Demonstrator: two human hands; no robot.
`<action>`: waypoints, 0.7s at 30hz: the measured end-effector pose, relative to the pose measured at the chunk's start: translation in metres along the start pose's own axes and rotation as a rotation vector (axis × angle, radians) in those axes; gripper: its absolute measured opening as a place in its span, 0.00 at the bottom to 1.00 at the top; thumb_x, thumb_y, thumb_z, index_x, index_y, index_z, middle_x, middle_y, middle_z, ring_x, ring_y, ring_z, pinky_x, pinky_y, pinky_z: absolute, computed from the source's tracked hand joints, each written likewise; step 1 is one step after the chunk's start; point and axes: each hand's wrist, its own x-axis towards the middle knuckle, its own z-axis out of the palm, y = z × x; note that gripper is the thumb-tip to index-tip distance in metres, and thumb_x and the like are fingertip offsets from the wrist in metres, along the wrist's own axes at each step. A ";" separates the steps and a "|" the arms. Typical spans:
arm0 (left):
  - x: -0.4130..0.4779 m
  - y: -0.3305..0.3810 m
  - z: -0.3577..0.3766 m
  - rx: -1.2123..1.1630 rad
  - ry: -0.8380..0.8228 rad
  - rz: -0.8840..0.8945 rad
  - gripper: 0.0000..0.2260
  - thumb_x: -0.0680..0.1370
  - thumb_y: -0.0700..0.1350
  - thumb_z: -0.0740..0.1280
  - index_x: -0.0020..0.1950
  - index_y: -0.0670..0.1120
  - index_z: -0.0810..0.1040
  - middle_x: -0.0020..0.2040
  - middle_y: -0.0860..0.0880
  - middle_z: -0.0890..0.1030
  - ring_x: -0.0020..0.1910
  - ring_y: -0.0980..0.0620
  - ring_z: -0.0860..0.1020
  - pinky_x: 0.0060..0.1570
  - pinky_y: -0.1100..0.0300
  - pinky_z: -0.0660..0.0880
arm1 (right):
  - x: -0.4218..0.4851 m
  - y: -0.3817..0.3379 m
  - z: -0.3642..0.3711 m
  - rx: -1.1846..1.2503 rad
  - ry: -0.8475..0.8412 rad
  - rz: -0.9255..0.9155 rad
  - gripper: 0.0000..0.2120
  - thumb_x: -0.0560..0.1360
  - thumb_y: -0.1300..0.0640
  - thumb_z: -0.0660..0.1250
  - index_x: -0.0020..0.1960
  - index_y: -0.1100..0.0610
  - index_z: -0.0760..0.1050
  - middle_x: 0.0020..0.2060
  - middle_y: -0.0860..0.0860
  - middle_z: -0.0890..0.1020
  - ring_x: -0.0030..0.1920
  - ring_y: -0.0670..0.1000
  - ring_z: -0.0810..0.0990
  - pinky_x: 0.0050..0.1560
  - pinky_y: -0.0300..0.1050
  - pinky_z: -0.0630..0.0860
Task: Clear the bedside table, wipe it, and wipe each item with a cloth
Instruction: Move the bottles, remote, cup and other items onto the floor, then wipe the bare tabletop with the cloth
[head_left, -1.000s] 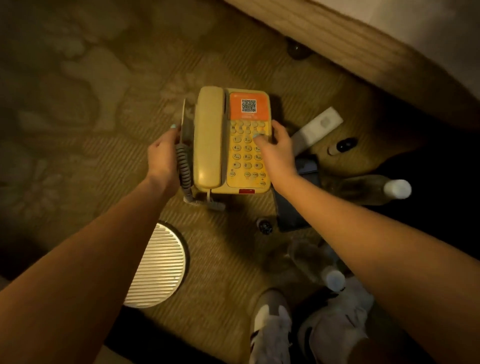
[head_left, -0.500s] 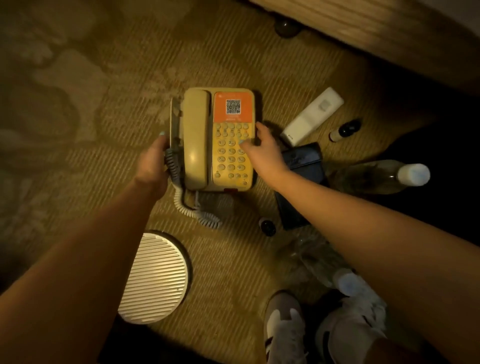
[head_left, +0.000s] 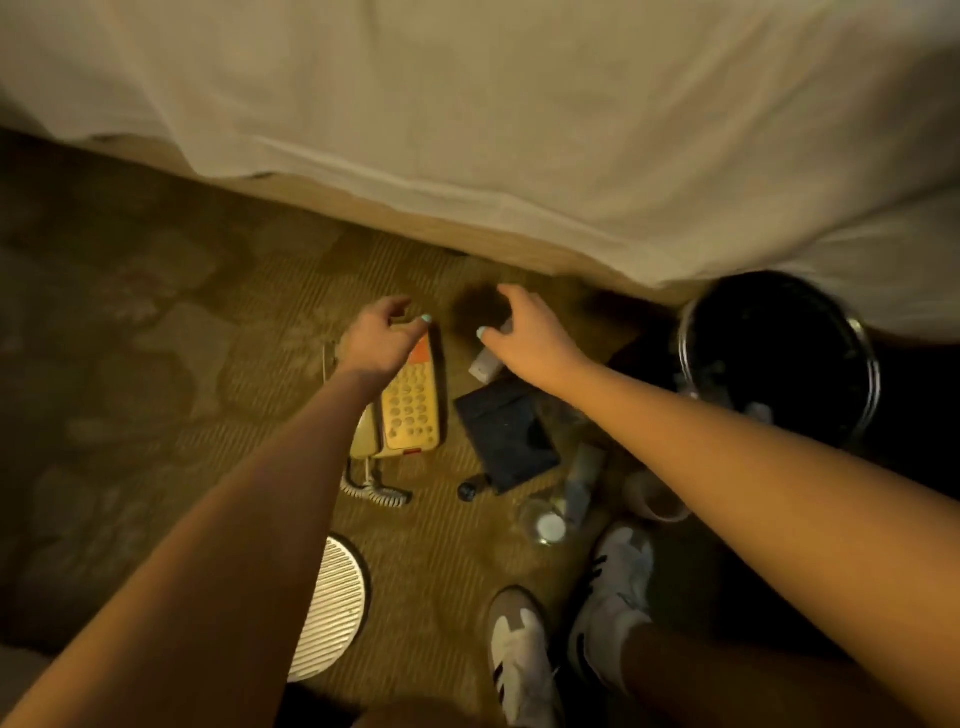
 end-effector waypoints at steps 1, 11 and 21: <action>-0.009 0.019 0.000 0.020 -0.008 0.036 0.21 0.79 0.49 0.67 0.71 0.46 0.71 0.66 0.44 0.75 0.65 0.46 0.74 0.65 0.52 0.71 | -0.015 -0.003 -0.021 -0.025 0.022 0.003 0.30 0.78 0.53 0.65 0.76 0.57 0.57 0.72 0.56 0.64 0.70 0.56 0.66 0.69 0.49 0.65; -0.170 0.231 0.024 0.298 -0.201 0.491 0.25 0.79 0.52 0.66 0.73 0.44 0.67 0.66 0.42 0.75 0.65 0.43 0.73 0.62 0.52 0.70 | -0.231 -0.009 -0.180 -0.061 0.261 0.042 0.29 0.78 0.54 0.65 0.75 0.59 0.59 0.71 0.57 0.66 0.70 0.55 0.67 0.62 0.39 0.64; -0.356 0.363 0.092 0.070 -0.252 0.835 0.19 0.78 0.50 0.68 0.68 0.46 0.73 0.59 0.46 0.79 0.58 0.49 0.76 0.56 0.55 0.72 | -0.442 0.045 -0.301 -0.035 0.557 0.096 0.29 0.76 0.53 0.67 0.74 0.59 0.63 0.70 0.57 0.69 0.69 0.55 0.69 0.62 0.42 0.67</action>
